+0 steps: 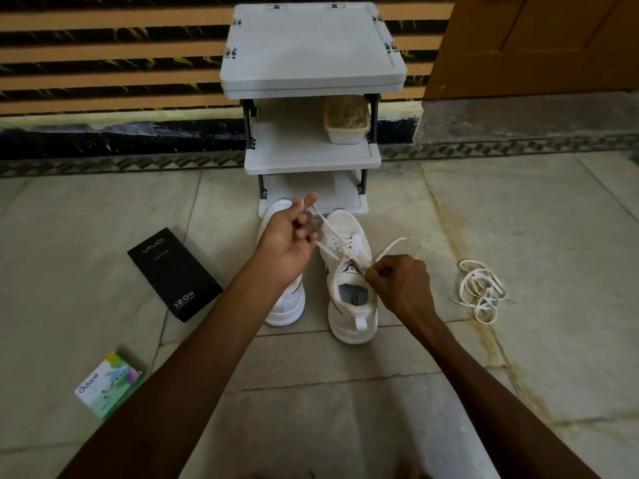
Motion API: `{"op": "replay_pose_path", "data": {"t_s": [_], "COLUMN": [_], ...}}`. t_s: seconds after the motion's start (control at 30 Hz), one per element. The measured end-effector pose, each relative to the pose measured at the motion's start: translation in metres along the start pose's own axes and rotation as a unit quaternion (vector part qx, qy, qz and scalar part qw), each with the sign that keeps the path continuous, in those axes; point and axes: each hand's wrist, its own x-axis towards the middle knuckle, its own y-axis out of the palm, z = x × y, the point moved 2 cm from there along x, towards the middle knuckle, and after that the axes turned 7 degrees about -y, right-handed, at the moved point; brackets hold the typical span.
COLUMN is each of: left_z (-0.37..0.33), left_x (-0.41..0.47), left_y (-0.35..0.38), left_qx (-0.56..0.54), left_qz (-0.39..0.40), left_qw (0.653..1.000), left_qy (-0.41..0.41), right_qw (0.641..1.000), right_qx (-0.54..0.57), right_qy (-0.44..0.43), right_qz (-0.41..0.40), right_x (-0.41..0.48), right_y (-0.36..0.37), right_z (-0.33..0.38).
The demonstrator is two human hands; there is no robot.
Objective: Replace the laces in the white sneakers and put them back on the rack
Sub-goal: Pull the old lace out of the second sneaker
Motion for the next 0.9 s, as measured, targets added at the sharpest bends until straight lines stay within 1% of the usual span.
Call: {"op": "replay_pose_path", "data": {"t_s": [0.07,0.13,0.2,0.23,0.27,0.3,0.33,0.37,0.4,0.43,0.47,0.5,0.53,0.57,0.6,0.7,0.77,0.8,0.9], "left_z": [0.000,0.000,0.002,0.002,0.002,0.001,0.001,0.000,0.001,0.005,0.011,0.017,0.025,0.033,0.041,0.056,0.059,0.059,0.056], "left_x": [-0.002,-0.005,-0.008,-0.010,-0.009,-0.010,-0.009,-0.009,-0.009,-0.009,-0.008,-0.009,-0.009,-0.011,-0.011,-0.012,-0.015,-0.016,-0.018], "left_y": [0.001,0.003,0.007,0.009,0.009,0.010,0.010,0.010,0.009,0.008,0.005,0.003,0.001,0.000,-0.001,0.000,0.002,0.000,-0.015], "left_qx": [0.018,-0.001,-0.015,-0.011,0.008,0.053,0.141,0.260,0.382,0.490,0.577,0.642,0.685,0.709,0.719,0.715,0.712,0.705,0.661], "left_qz": [0.032,0.084,0.121,0.127,0.118,0.093,0.046,-0.012,-0.071,-0.117,-0.148,-0.157,-0.154,-0.144,-0.138,-0.155,-0.171,-0.178,-0.197], "left_qw": [0.999,0.993,0.988,0.988,0.990,0.992,0.987,0.964,0.920,0.863,0.803,0.749,0.707,0.681,0.667,0.646,0.640,0.647,0.690], "left_qy": [0.038,0.078,0.090,0.086,0.078,0.068,0.062,0.056,0.045,0.029,0.030,0.047,0.078,0.112,0.141,0.217,0.233,0.232,0.219], "right_qw": [1.000,0.999,0.998,0.998,0.998,0.998,0.998,0.998,0.996,0.995,0.994,0.994,0.994,0.992,0.990,0.986,0.987,0.990,1.000], "right_qx": [-0.011,-0.028,-0.047,-0.048,-0.046,-0.044,-0.046,-0.058,-0.075,-0.090,-0.096,-0.093,-0.092,-0.100,-0.115,-0.144,-0.145,-0.126,-0.009], "right_qy": [0.012,0.028,0.039,0.041,0.043,0.043,0.039,0.029,0.015,-0.002,-0.019,-0.035,-0.051,-0.067,-0.074,-0.074,-0.071,-0.060,0.007], "right_qz": [0.006,0.007,0.003,0.005,0.008,0.013,0.019,0.026,0.035,0.041,0.043,0.041,0.038,0.035,0.037,0.030,0.026,0.016,-0.026], "right_x": [0.002,0.004,0.006,0.006,0.006,0.005,0.004,0.003,0.002,0.001,0.000,-0.001,-0.002,-0.001,-0.002,-0.002,-0.003,-0.005,-0.015], "right_y": [0.001,0.003,0.005,0.006,0.007,0.006,0.006,0.005,0.004,0.004,0.003,0.002,0.002,0.003,0.003,0.007,0.008,0.007,0.008], "right_z": [0.000,-0.001,-0.002,-0.002,-0.001,0.000,0.002,0.004,0.006,0.007,0.009,0.009,0.009,0.009,0.008,0.006,0.005,0.003,-0.005]}}
